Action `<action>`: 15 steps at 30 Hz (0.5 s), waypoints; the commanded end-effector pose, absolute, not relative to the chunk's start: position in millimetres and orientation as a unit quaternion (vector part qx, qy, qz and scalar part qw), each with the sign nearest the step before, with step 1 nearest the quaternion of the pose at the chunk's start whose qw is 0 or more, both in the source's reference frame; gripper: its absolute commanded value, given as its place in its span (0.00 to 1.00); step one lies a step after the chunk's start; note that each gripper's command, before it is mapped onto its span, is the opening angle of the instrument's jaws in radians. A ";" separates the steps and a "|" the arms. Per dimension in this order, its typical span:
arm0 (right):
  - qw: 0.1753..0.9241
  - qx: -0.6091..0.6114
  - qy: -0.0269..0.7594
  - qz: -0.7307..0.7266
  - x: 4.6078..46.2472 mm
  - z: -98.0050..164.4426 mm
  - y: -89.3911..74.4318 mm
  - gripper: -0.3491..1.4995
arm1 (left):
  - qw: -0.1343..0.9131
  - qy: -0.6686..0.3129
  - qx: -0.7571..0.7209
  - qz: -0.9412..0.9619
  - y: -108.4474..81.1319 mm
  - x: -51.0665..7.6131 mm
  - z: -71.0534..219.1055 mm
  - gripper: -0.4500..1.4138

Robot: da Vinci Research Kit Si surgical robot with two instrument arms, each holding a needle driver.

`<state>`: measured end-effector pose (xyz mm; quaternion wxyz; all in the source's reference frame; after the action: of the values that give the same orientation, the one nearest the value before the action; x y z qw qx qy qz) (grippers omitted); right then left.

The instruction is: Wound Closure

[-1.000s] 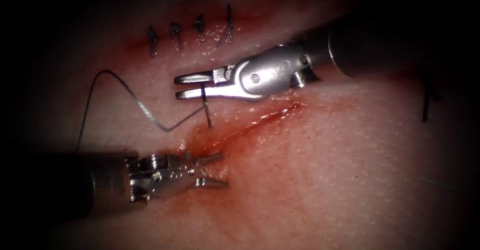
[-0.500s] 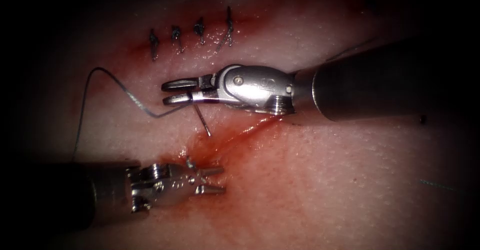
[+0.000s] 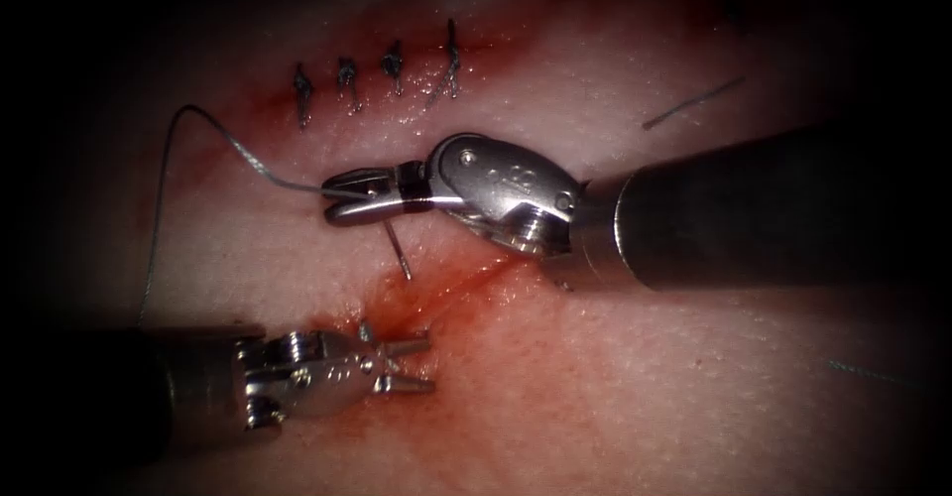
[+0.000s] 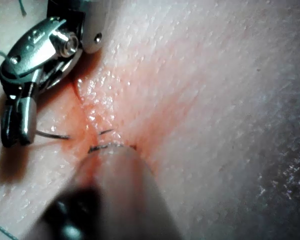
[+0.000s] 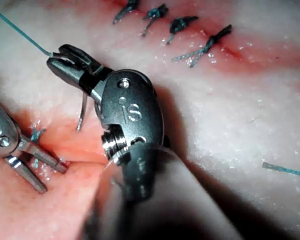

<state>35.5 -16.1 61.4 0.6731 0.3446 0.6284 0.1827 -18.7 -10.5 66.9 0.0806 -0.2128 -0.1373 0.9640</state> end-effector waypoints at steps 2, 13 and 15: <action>0.662 0.392 0.599 0.221 36.4 61.9 -17.0 0.00 | 0.080 -0.140 -0.214 0.964 -11.2 -19.3 67.3 0.48; 0.571 0.554 0.478 0.372 34.7 62.5 -19.1 0.00 | 0.077 -0.144 -0.216 0.963 -10.7 -18.7 66.8 0.48; 0.550 0.576 0.464 0.388 34.4 62.4 -19.4 0.00 | 0.078 -0.143 -0.215 0.963 -10.6 -18.7 66.7 0.47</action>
<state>33.7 -19.1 61.9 0.5488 0.5770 0.4630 0.3893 -18.1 -9.7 66.1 0.0775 -0.2153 -0.1427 0.9630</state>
